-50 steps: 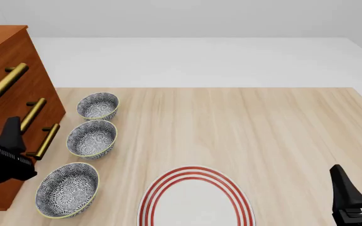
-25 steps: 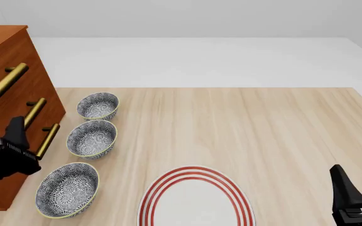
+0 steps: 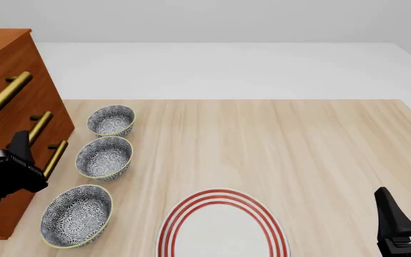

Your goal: Open the top drawer of the cabinet.

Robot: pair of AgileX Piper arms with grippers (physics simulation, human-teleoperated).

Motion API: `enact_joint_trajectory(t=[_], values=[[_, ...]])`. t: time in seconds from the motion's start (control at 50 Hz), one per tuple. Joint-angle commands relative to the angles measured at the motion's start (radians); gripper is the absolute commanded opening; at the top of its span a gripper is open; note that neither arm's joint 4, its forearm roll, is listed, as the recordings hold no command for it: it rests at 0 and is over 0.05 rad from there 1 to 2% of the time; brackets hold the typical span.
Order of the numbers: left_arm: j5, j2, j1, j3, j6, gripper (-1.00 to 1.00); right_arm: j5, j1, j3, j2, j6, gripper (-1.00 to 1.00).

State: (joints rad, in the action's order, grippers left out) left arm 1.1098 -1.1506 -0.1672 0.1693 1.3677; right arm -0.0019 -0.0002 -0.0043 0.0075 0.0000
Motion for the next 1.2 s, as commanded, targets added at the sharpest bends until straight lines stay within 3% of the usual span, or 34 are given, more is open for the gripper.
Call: enact_joint_trajectory(t=[0.02, 1.2], values=[[-0.003, -0.022, -0.008, 0.014, -0.006, 1.0, 0.0, 0.0, 0.0, 0.0, 0.0, 1.0], [-0.002, -0.124, -0.082, 0.109, 0.01, 1.0, 0.0, 0.0, 0.0, 0.0, 0.0, 1.0]])
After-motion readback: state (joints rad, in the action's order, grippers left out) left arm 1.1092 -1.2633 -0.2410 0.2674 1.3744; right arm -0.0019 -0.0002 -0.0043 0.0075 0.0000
